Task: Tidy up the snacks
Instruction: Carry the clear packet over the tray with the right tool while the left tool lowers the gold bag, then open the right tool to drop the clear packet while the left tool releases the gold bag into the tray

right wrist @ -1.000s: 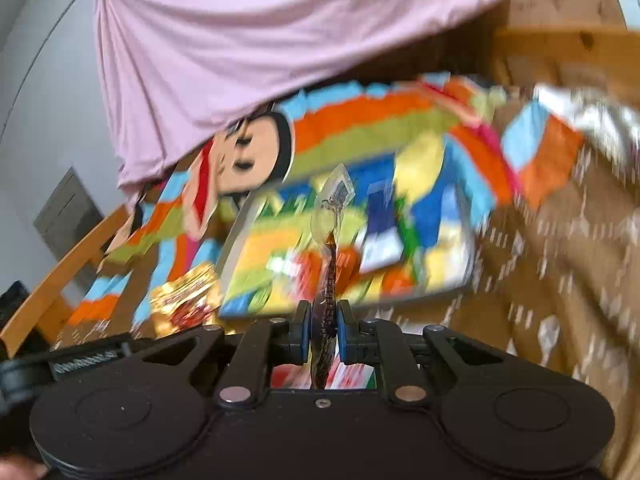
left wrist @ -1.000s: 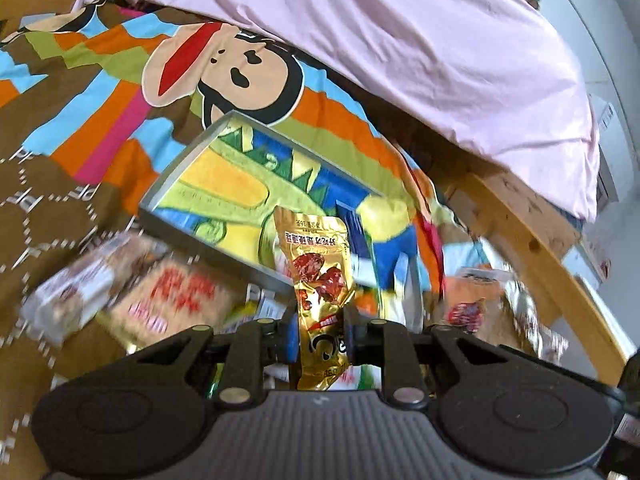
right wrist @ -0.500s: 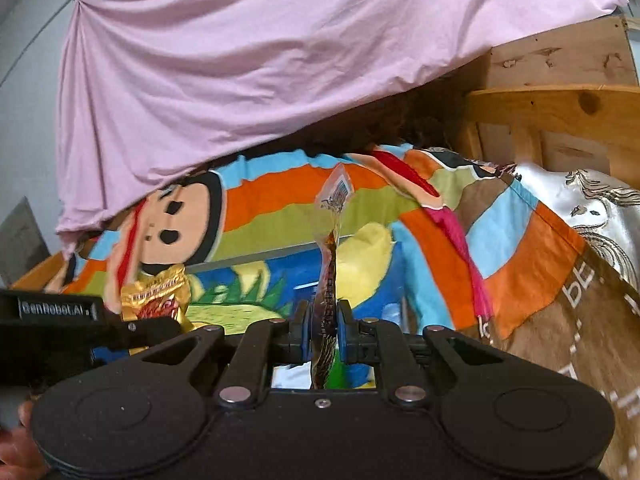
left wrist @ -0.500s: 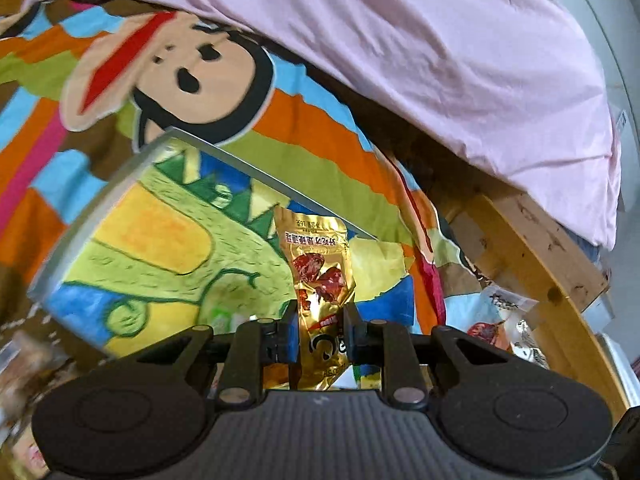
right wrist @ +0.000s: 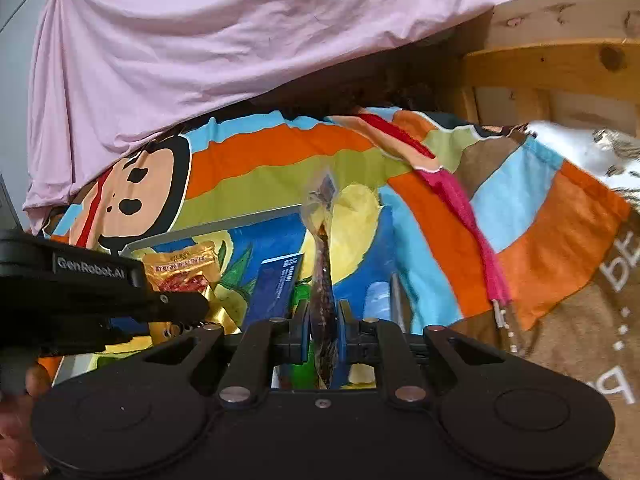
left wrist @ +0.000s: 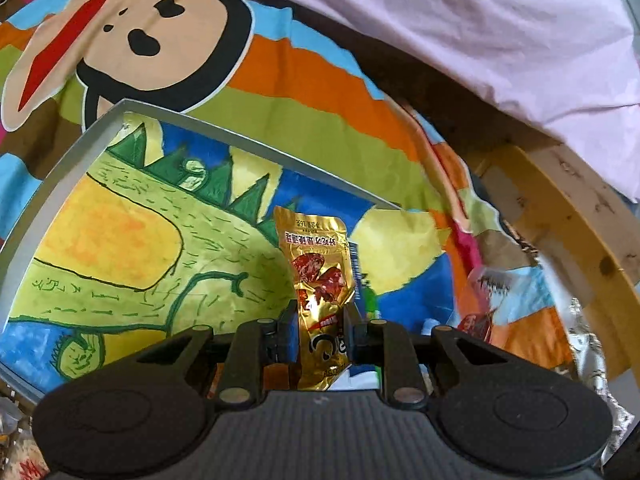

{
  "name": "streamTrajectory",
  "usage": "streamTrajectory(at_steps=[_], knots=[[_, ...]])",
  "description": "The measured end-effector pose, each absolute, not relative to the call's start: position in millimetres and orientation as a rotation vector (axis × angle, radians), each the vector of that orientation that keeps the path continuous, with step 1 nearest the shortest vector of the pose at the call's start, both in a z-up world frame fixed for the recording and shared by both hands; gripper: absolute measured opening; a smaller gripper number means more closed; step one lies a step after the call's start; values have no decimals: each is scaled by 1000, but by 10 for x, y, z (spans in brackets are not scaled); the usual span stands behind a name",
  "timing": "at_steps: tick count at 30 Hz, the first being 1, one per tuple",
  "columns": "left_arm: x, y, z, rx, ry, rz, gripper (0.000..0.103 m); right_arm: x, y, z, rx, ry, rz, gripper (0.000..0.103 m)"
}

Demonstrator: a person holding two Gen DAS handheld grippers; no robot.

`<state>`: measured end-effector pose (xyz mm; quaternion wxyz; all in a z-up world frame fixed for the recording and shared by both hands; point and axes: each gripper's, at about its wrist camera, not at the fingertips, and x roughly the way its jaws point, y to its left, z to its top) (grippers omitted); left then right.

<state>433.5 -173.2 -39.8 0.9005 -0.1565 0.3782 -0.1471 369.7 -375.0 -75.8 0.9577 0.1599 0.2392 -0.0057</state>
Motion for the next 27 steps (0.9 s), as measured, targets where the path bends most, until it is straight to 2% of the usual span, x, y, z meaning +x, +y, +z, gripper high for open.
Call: streamTrajectory(at_steps=[7, 13, 15, 17, 19, 21, 27], knots=[[4459, -1650, -509, -357, 827, -264, 24, 3806, -3702, -821, 382, 508, 47, 25], [4478, -1555, -515, -388, 822, -243, 26, 3841, -3678, -849, 414, 523, 75, 44], [4472, -1514, -511, -400, 818, -239, 34, 3830, -3681, -824, 417, 521, 77, 52], [4451, -1467, -486, -418, 803, -234, 50, 3795, -3690, -766, 417, 507, 80, 66], [4432, -1433, -450, -435, 785, -236, 60, 3736, -3710, -684, 409, 485, 78, 74], [4395, -1399, -395, -448, 768, -238, 63, 3679, -3735, -582, 404, 464, 71, 79], [4162, -1300, -143, -456, 699, -245, 84, 3422, -3826, -283, 409, 399, 59, 96]])
